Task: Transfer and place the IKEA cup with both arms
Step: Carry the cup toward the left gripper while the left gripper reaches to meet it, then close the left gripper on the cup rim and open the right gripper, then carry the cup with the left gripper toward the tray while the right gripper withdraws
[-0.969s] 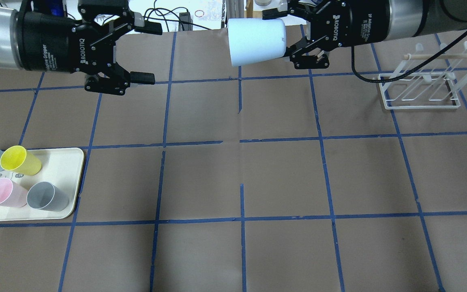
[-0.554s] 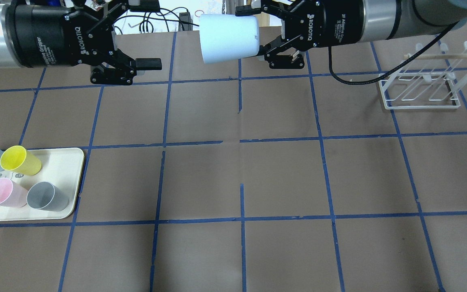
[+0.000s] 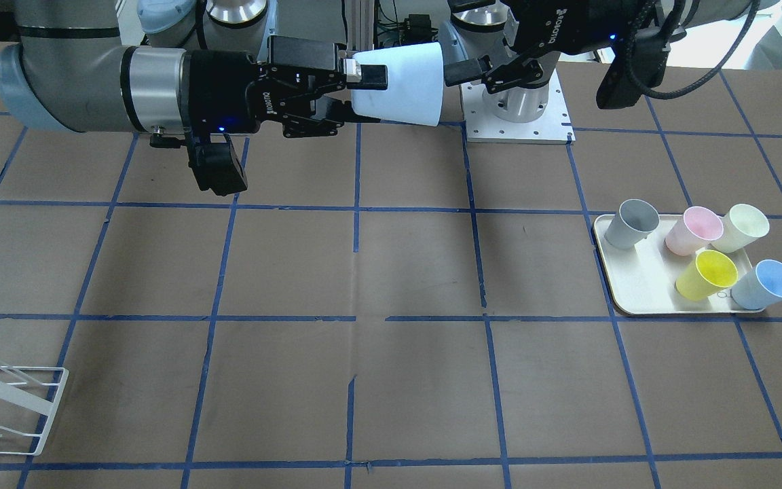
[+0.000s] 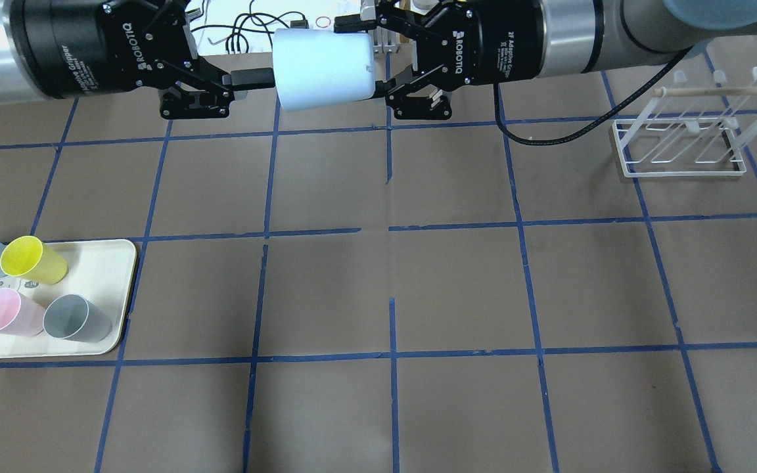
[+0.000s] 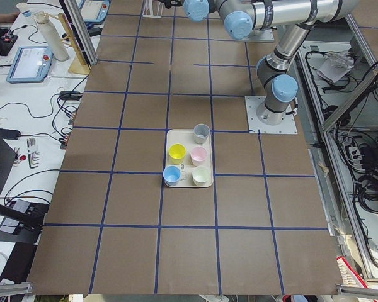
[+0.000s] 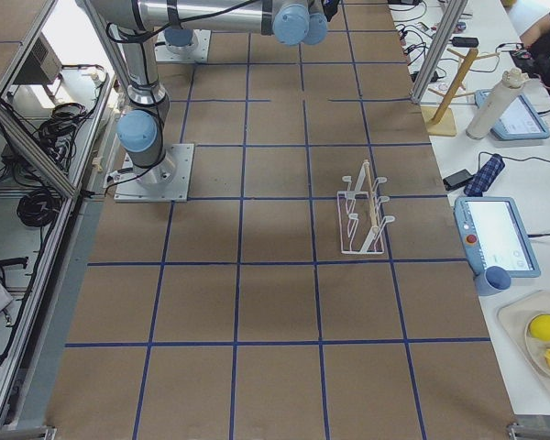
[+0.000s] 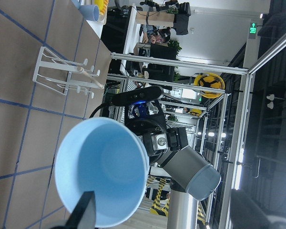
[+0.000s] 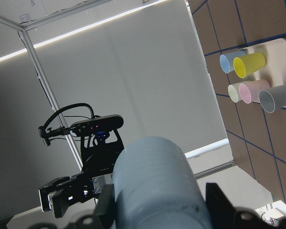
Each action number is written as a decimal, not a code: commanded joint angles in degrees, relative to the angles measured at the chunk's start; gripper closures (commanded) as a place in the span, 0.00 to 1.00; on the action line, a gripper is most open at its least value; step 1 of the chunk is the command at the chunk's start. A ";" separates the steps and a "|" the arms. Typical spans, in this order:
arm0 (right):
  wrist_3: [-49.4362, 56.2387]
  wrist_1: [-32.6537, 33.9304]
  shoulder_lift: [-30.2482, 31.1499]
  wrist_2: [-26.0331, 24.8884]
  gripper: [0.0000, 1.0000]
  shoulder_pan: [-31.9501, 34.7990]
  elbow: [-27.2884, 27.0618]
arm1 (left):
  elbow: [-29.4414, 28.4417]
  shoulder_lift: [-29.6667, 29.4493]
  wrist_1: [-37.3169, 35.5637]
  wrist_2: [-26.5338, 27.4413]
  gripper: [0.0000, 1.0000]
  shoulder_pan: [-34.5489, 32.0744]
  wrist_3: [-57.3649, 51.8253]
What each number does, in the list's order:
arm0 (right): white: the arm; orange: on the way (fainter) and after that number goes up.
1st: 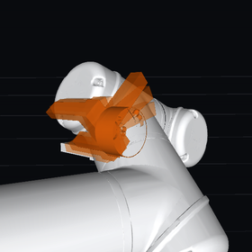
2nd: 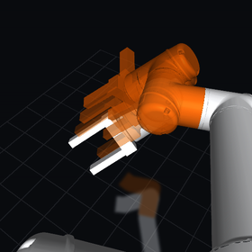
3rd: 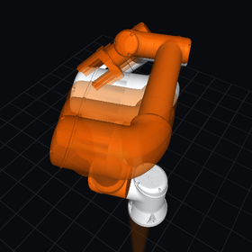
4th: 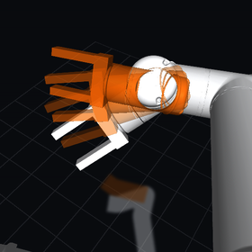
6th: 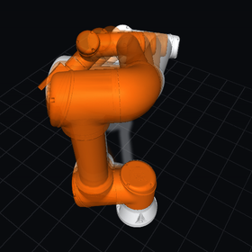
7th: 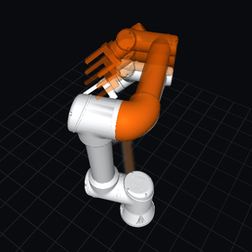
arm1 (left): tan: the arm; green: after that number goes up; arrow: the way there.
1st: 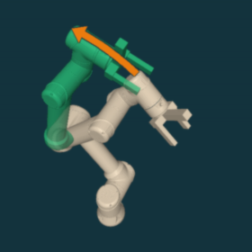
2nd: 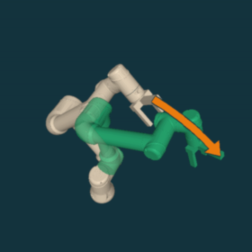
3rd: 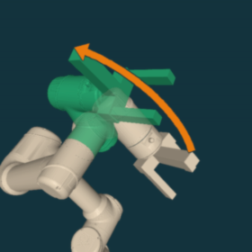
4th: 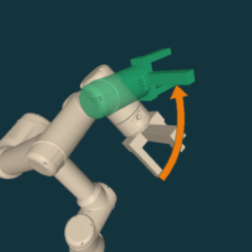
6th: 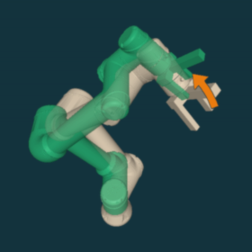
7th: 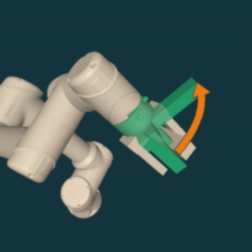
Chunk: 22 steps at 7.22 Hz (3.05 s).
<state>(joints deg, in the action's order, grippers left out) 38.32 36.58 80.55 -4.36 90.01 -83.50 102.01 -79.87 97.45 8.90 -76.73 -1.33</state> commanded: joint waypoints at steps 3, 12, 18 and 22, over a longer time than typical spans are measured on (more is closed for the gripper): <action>-0.09 0.34 -0.13 0.31 0.63 2.01 0.00 | 1.87 0.85 -0.16 -0.02 0.62 -0.79 0.18; -14.69 12.91 -0.75 -3.18 0.00 -0.44 1.05 | -2.59 0.60 -5.57 13.97 1.00 0.79 10.88; -23.73 35.02 -0.04 -54.35 0.00 -1.86 0.79 | -4.47 -2.56 -5.27 62.81 1.00 2.55 -5.92; -40.09 46.00 -0.22 -69.54 0.00 -0.72 0.79 | -3.31 -11.69 -11.03 83.82 1.00 6.91 -25.88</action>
<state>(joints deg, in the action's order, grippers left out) 5.40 78.65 80.34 -70.73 88.69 -82.65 98.58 -88.47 89.25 89.29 -72.44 -22.02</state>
